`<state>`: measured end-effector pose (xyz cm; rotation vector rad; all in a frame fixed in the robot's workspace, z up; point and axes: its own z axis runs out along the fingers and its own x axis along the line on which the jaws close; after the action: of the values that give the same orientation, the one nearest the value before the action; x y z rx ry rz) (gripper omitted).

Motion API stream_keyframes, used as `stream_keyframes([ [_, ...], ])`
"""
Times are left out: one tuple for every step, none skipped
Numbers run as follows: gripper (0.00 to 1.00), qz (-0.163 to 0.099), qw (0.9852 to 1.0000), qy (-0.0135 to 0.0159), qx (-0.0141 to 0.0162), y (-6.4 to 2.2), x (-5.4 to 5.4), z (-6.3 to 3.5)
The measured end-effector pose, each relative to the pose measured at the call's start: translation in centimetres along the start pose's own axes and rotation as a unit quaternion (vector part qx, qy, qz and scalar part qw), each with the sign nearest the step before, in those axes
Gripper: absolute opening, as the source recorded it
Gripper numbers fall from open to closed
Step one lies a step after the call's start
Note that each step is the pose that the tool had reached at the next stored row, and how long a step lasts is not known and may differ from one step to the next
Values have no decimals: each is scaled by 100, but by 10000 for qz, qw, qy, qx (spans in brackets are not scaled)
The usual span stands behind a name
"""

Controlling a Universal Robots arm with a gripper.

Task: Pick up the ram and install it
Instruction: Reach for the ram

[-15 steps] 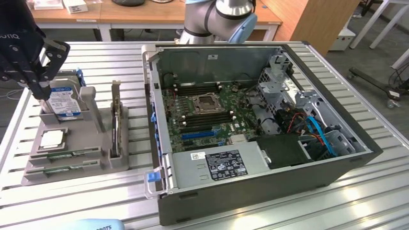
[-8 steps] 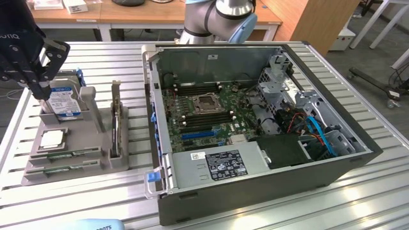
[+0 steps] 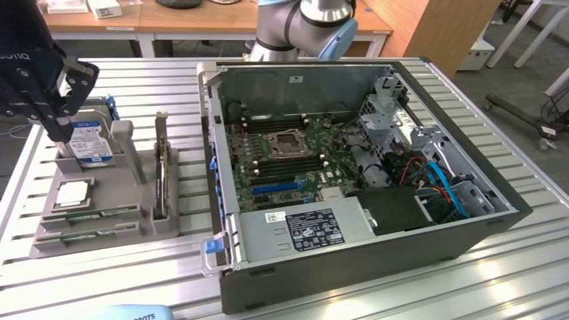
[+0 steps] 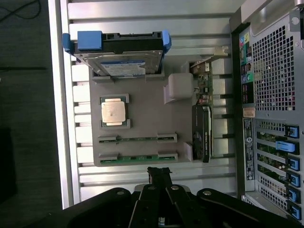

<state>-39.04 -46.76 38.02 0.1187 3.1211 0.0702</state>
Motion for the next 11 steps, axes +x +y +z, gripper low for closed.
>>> stream_keyframes([
  [10,0,10000,0,0,-1,0,16],
  [10,0,10000,0,0,-2,0,33],
  [10,0,10000,0,0,-2,0,51],
  [10,0,10000,0,-1,-3,1,69],
  [10,0,10000,-1,-1,-4,1,87],
  [10,0,10000,-1,-1,-5,1,106],
  [10,0,10000,0,-2,-6,2,124],
  [10,0,10000,0,-3,-7,2,142],
  [10,0,10000,0,-5,-8,2,160],
  [10,0,10000,0,-6,-9,2,178],
  [10,0,10000,0,-9,-9,2,192],
])
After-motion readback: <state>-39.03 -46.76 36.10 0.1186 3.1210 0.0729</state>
